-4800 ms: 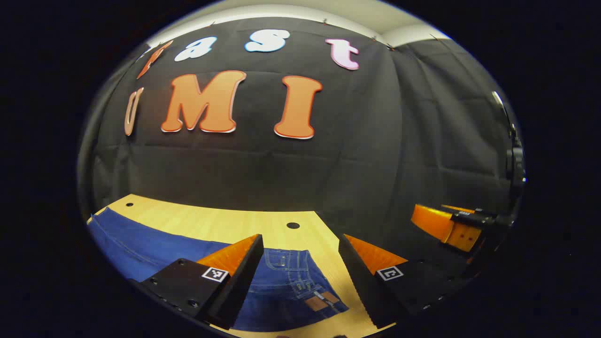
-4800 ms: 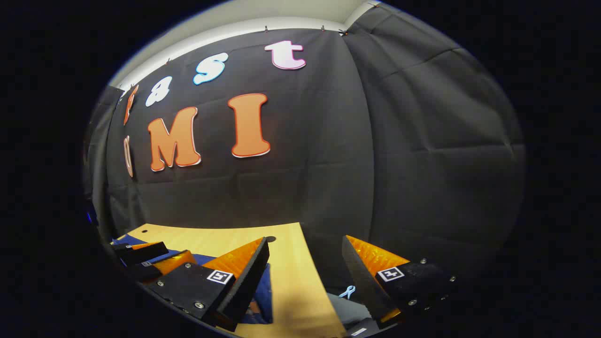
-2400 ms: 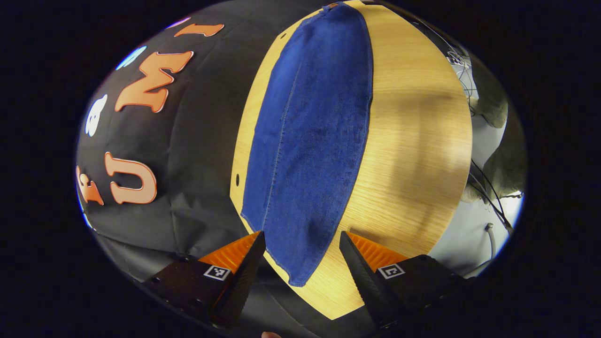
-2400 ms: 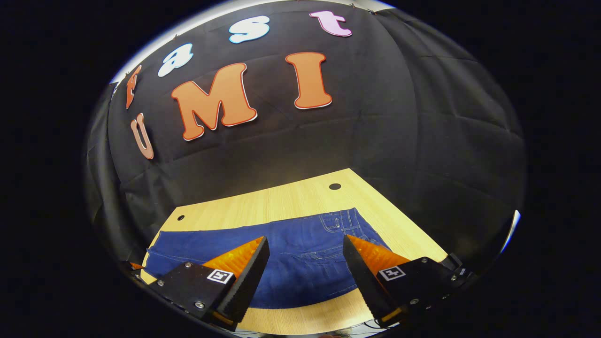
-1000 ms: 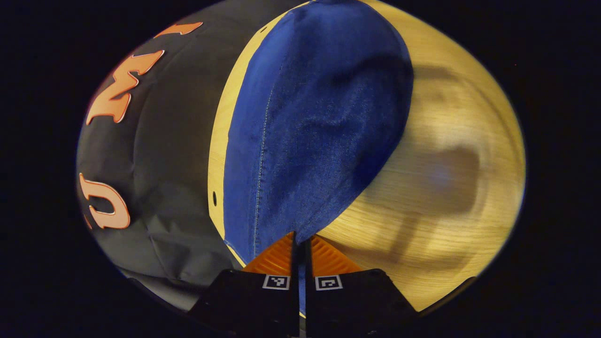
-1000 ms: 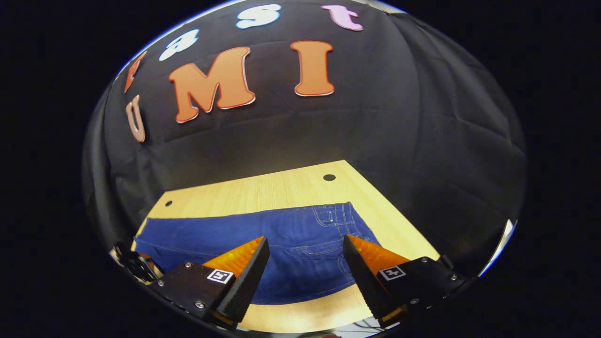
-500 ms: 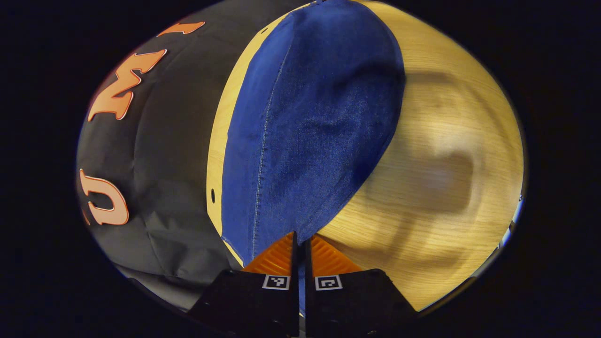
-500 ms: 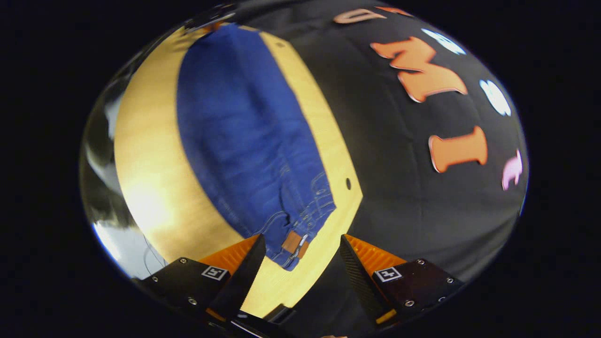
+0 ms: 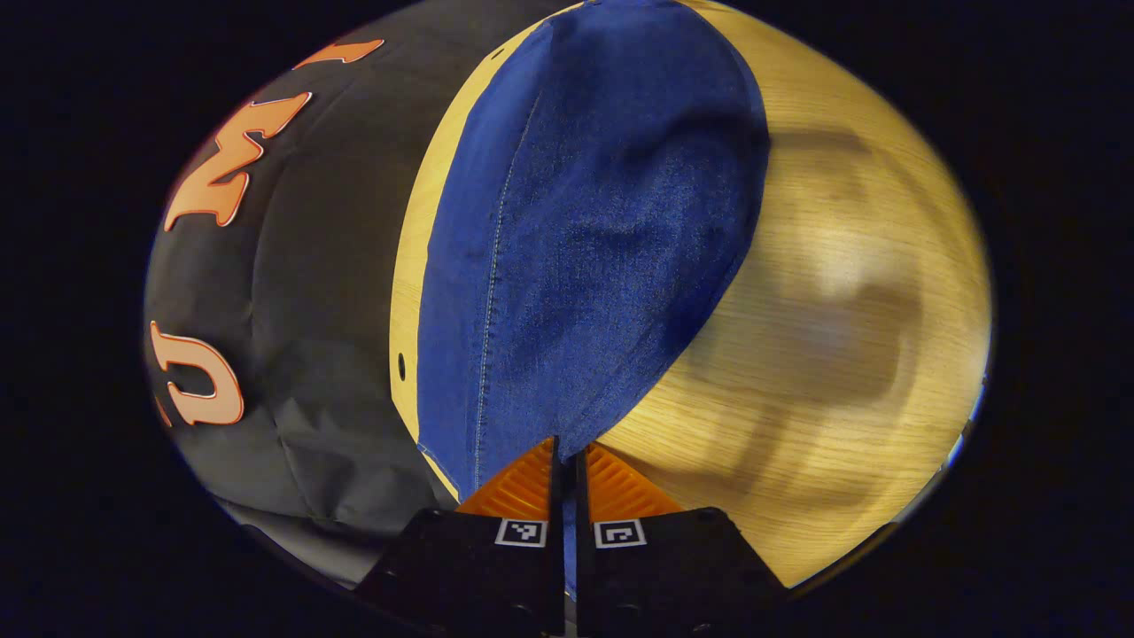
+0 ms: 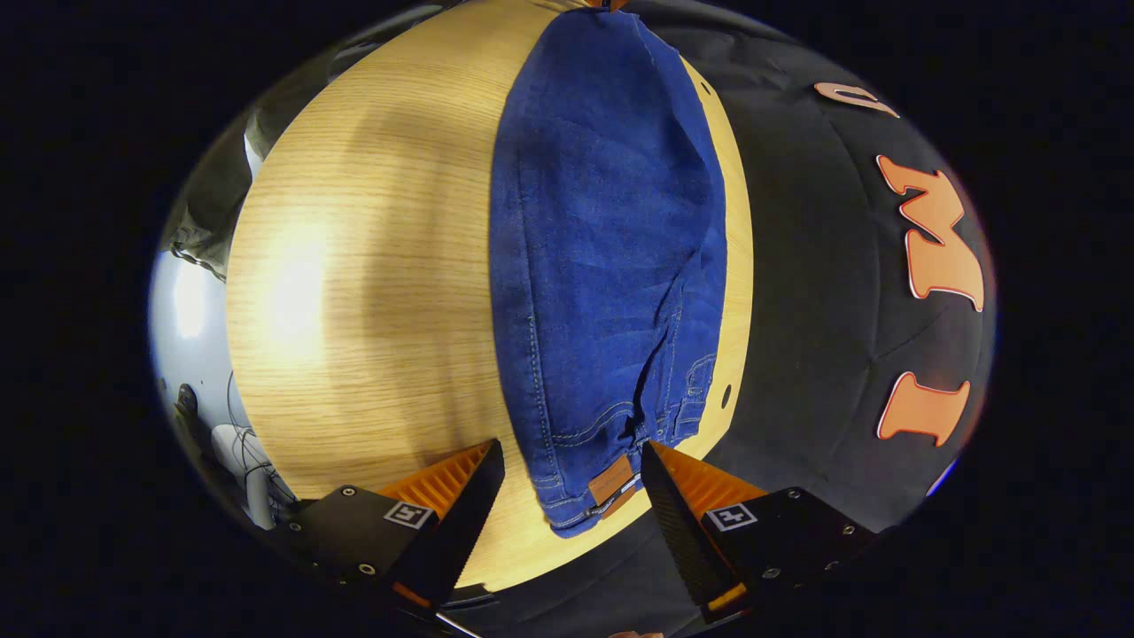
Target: Grasp the waist and the cuffs of the jeans and fold them to make the two legs overlap; first hold the waist and fold one-third of the jeans toward the cuffs, then hold the cuffs and fold the remaining one-third in the same direction to finish folding.
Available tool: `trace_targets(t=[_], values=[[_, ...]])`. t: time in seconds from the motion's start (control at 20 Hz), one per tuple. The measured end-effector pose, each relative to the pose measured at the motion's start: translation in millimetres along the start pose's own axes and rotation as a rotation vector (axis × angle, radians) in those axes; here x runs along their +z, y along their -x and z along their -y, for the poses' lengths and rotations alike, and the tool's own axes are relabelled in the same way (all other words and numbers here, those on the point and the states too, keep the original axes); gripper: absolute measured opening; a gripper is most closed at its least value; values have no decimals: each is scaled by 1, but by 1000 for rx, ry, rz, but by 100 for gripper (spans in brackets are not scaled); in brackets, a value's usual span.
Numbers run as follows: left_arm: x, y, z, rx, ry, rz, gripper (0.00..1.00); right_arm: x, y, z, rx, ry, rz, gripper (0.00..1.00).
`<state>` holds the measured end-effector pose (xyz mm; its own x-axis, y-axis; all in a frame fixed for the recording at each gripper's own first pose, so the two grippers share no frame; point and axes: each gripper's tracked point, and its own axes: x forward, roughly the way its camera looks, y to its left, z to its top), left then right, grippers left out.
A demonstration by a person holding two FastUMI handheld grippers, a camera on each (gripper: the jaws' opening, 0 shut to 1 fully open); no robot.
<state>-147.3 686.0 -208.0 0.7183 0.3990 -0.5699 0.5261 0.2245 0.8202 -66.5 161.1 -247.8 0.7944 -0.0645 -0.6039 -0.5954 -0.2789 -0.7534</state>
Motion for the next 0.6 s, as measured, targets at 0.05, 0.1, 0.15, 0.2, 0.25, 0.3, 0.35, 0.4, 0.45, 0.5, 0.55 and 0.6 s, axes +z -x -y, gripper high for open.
trace_targets(t=[0.05,0.1,0.15,0.2,0.25,0.3,0.35,0.4,0.45,0.5,0.55,0.6], values=[[0,0,0,-3,-2,-1,6,0,-4,4,-4,-7,-1,95],[0,-1,0,-6,-3,-3,5,3,-7,7,-11,-3,3,95],[0,-1,-1,-7,0,-4,6,4,-11,11,-24,6,12,94],[0,-1,-1,-8,6,-7,6,7,-14,16,-41,14,18,94],[0,-2,-2,-8,13,-8,6,9,-17,19,-54,20,22,89],[1,-2,-3,-8,14,-9,6,11,-24,21,-75,26,28,89],[1,-3,-3,-6,10,-11,6,12,-28,17,-60,29,23,86],[3,-2,-2,-5,6,-11,6,11,-31,9,-34,23,6,82],[2,-2,-2,-5,5,-12,6,9,-32,1,-16,23,9,59],[1,-2,-2,-7,5,-12,6,9,-34,1,-33,32,13,37],[2,-2,-2,-11,4,-13,6,9,-39,7,-42,32,28,14],[1,-2,-2,-14,2,-15,5,7,-31,5,-12,-18,14,11]])
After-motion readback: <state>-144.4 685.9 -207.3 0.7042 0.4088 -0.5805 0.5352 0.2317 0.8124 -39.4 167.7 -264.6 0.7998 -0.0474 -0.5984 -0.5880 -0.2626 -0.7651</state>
